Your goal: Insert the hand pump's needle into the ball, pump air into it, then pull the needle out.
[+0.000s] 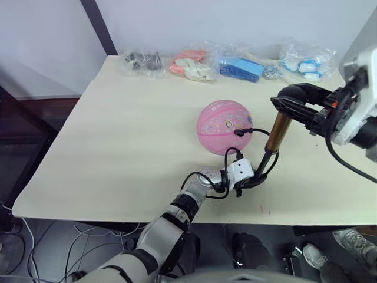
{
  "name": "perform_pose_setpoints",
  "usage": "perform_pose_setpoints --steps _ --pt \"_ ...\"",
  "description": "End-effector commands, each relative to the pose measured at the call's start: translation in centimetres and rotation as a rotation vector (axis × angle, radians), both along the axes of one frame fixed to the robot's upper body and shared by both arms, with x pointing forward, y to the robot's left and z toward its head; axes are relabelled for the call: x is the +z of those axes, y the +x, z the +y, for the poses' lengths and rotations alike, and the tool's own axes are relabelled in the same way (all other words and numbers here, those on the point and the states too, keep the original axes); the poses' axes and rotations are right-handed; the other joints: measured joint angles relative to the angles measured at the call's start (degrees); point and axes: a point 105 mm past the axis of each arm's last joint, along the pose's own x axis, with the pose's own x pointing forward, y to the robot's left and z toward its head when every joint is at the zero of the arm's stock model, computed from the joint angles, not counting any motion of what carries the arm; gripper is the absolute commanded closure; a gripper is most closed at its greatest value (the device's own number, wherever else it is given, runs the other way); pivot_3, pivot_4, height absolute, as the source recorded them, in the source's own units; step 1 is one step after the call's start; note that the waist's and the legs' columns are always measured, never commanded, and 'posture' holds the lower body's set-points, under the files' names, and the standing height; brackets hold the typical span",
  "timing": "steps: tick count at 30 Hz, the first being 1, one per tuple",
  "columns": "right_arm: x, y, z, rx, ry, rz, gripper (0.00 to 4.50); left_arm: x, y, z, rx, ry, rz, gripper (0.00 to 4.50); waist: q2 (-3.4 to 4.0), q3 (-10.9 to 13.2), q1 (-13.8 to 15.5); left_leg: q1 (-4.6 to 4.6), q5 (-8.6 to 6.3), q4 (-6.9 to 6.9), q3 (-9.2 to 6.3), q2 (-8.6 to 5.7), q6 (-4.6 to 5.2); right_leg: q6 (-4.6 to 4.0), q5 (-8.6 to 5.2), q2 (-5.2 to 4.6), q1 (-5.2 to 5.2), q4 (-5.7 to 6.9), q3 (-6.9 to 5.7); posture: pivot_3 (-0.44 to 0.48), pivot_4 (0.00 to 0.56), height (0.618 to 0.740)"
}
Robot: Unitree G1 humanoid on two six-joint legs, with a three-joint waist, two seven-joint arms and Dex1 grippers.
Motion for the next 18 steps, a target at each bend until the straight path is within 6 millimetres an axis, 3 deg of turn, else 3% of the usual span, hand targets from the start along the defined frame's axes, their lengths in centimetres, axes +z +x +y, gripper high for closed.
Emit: perform_pose_setpoints --steps 1,5,12,18 --pt "3.9 -0.3 -1.5 -0.1 0.046 -0.193 2.42 -3.6 -1.7 1.3 -0.018 0.114 0.098 3.41 0.0 0.0 0.0 -0.05 0.0 0.0 0.0 0.0 0.0 0.0 0.0 -0.01 -0.04 -0.01 -0.01 0.0 0.15 0.74" --pt "-1.4 0.7 -2.0 -0.138 0.049 -0.057 2.42 -3.6 -1.7 1.2 -0.016 0.114 0.099 3.41 -0.23 -0.1 0.1 -0.15 0.0 0.02 -0.1 0.0 0.0 0.03 0.02 -0.03 -0.07 -0.01 -0.12 0.0 0.15 0.74" --pt "-11.7 1.3 -3.1 -0.211 0.027 0.173 2.42 -3.5 -1.5 1.3 -0.009 0.115 0.099 3.41 -0.73 -0.8 -0.1 0.44 -0.01 0.01 -0.08 0.05 0.02 0.03 0.0 0.06 0.39 -0.01 -0.1 0.0 0.15 0.74" --pt "-18.8 0.5 -1.7 -0.21 0.021 0.319 2.42 -3.5 -1.4 1.5 -0.001 0.115 0.098 3.41 -0.87 -1.5 -0.2 0.72 -0.02 0.0 -0.08 0.22 0.02 -0.23 -0.13 0.27 0.55 0.0 -0.06 0.0 0.15 0.74"
